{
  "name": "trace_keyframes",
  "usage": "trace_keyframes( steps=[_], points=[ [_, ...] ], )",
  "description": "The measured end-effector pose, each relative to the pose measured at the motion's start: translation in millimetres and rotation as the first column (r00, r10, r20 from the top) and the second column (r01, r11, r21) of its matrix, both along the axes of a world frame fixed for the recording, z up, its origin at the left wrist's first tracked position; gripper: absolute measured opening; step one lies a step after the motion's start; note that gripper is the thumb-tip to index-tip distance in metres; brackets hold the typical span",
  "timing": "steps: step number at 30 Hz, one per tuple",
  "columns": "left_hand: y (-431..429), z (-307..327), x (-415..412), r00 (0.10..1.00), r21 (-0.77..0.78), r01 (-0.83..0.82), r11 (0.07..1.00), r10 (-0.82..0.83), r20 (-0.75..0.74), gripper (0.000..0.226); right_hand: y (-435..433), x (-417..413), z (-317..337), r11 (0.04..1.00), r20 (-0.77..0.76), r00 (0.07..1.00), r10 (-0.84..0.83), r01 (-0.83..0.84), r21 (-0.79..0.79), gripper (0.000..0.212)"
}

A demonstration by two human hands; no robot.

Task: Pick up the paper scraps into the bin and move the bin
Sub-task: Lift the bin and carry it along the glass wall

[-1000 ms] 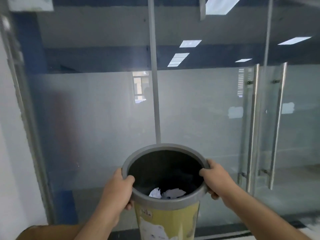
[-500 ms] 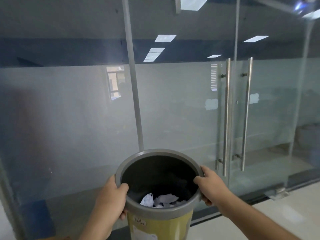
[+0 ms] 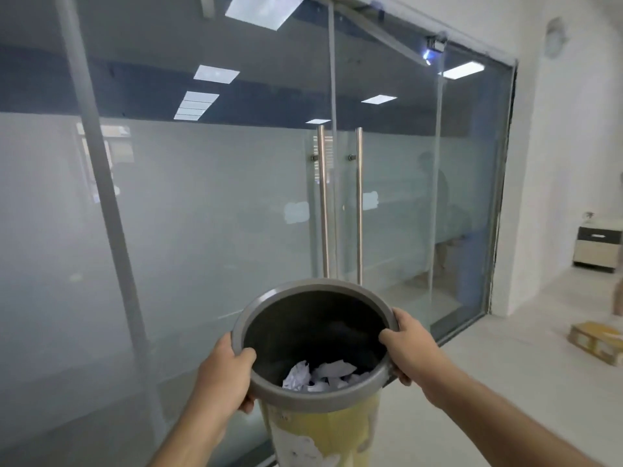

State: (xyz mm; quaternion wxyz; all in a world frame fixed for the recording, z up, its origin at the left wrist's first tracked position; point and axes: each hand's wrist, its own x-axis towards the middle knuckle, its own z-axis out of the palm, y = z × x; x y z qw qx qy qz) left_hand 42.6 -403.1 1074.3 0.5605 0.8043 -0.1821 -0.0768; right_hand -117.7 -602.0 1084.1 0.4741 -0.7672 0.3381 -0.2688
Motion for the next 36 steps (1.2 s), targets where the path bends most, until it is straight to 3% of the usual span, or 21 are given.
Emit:
trace_keyframes(
  steps=[9,19,36],
  points=[
    [-100,5,4,0.995,0.016,0.096,0.995,-0.096,0.013,0.021,-86,-13,0,0.995,0.017,0.995,-0.098,0.097,0.02,0.032],
    [-158,10,41,0.97,0.021,0.242,0.97,-0.242,0.009,0.025,-121,-2,8,0.975,0.036,0.975,-0.219,0.217,0.049,0.033],
    [-247,-4,80,0.955,0.034,0.294,0.955,-0.295,0.02,0.025,-193,28,-10,0.965,0.023,0.967,-0.253,0.251,0.073,0.038]
  ],
)
